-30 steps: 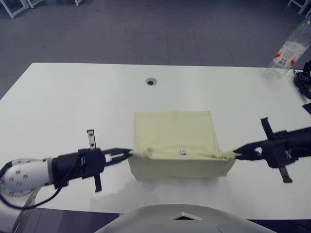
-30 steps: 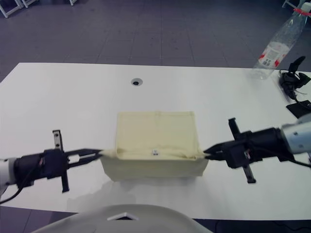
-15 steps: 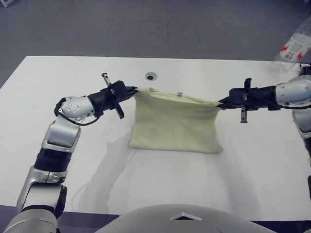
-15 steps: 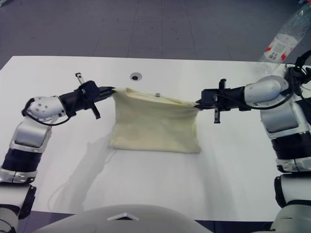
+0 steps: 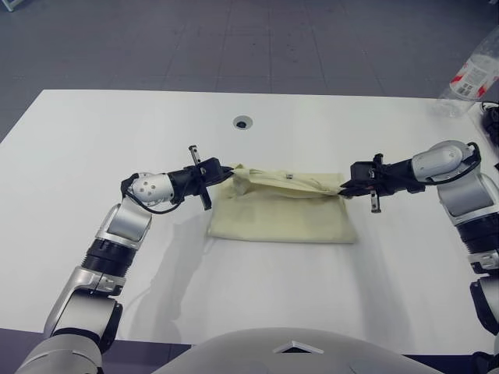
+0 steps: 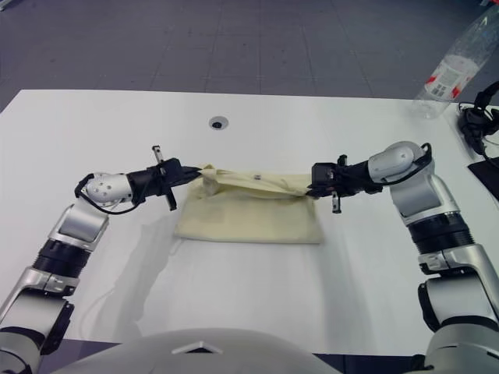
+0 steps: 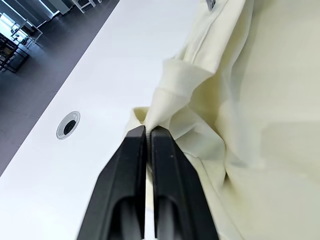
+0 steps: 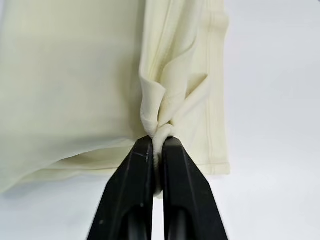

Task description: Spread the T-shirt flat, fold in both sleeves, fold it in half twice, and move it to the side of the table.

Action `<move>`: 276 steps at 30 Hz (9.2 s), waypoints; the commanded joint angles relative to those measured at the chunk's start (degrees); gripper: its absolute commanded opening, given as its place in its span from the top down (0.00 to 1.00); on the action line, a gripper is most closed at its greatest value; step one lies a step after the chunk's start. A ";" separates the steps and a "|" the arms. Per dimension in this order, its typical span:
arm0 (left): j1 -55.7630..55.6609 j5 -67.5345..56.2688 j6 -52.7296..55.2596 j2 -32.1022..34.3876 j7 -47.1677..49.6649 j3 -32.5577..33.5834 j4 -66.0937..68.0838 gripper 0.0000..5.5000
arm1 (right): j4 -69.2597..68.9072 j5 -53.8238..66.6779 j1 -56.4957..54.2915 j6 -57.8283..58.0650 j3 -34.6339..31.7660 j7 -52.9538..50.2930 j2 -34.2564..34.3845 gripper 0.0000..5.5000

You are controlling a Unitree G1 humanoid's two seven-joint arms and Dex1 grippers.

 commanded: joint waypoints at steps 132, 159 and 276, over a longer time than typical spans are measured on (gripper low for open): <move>63.15 -58.70 16.24 30.44 -29.94 60.00 -68.94 1.00 | -56.14 27.96 43.66 9.73 -41.59 9.79 -22.62 0.99; 33.35 -45.50 27.38 33.83 -8.34 34.15 -57.01 1.00 | -50.66 25.69 41.35 8.66 -35.84 6.24 -22.80 0.99; 4.51 -1.89 10.71 -6.36 17.33 13.78 -7.24 0.02 | -7.32 -19.48 14.04 -16.53 1.49 -23.82 -5.76 0.02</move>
